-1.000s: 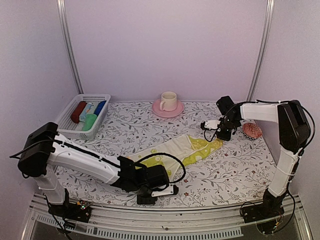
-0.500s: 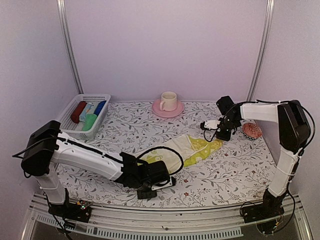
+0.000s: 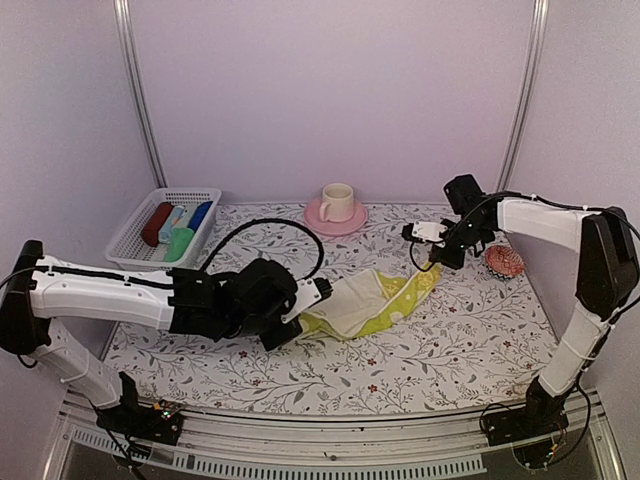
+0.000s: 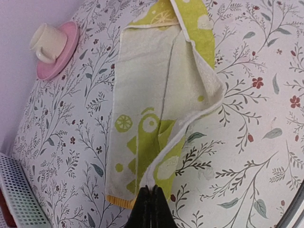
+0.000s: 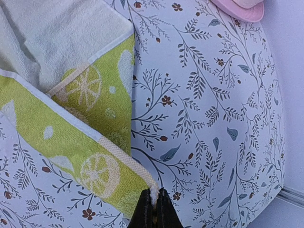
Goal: Roll the towels
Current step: Pick up the towel from the center of the board, then flatten out the towel at the center of the board.
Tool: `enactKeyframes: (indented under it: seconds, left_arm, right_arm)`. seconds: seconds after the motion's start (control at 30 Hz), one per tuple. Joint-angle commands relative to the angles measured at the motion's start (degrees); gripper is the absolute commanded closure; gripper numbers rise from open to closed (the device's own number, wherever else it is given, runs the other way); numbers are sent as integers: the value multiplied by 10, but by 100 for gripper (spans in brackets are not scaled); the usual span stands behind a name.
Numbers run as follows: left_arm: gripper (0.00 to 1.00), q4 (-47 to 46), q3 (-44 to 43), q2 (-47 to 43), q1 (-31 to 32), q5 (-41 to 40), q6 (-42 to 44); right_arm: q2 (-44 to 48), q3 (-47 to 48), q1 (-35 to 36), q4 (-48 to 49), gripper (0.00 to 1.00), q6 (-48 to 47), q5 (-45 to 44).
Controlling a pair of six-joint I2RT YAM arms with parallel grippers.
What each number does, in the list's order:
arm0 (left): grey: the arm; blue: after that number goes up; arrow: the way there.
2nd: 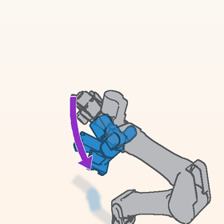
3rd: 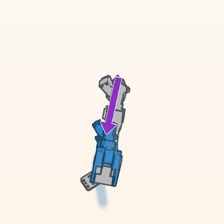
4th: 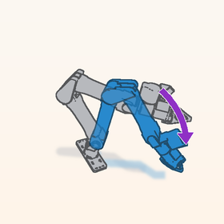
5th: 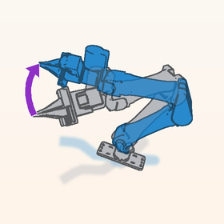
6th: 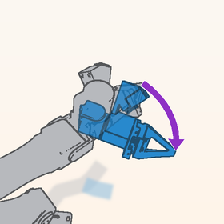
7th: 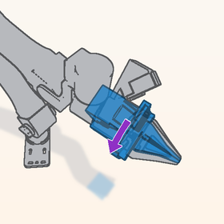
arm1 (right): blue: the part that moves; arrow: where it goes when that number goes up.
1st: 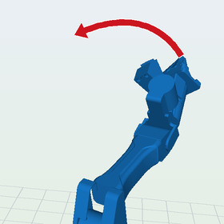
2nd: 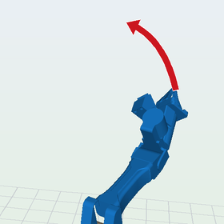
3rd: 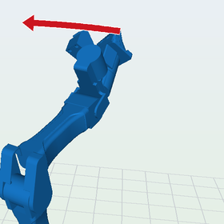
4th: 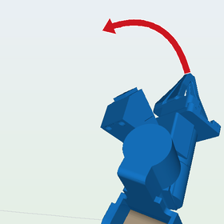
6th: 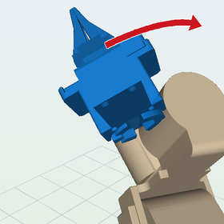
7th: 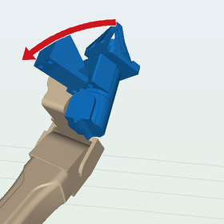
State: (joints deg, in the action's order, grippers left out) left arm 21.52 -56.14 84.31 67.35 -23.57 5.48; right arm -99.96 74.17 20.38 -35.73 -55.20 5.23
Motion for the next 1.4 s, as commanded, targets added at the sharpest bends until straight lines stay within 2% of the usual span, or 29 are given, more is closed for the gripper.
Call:
enactKeyframes:
  seconds: [0.0, 0.17, 0.43, 0.53, 0.67, 0.77, 0.9, 1.0, 1.17, 1.23, 1.37]
  left_arm:
    - [100, -34, 15, -15, -17, -36, -3]
    - [100, -53, 14, -32, -18, -101, -8]
    - [100, -126, 10, -112, -54, -112, 16]
    - [100, -144, -4, -128, -63, -106, 34]
    - [100, -166, -8, -148, -61, -143, 55]
    - [100, -212, 17, -197, -61, -161, 66]
    - [100, -320, 73, -288, -63, -195, 89]
    - [100, -340, 82, -305, -75, -203, 99]
    - [100, -245, 47, -224, -145, -156, 16]
    - [100, -251, 50, -196, -174, -141, 1]
    - [100, -302, 70, -172, -194, -135, 1]
  right_arm:
    - [41, 22, -15, -4, 98, 3, 39]
    - [79, 25, -29, -4, 98, 8, 61]
    - [148, 41, -35, -3, 98, 27, 98]
    - [191, 32, -36, -4, 98, 31, 120]
    - [270, 16, -36, -16, 98, 31, 176]
    - [335, 7, -36, -19, 98, 34, 217]
    - [392, -4, -37, -17, 98, 49, 243]
    - [379, -19, -37, -5, 98, 73, 213]
    - [301, -19, -37, -5, 98, 114, 176]
    - [266, -11, -37, -8, 98, 131, 168]
    - [209, 3, -40, -14, 98, 152, 139]
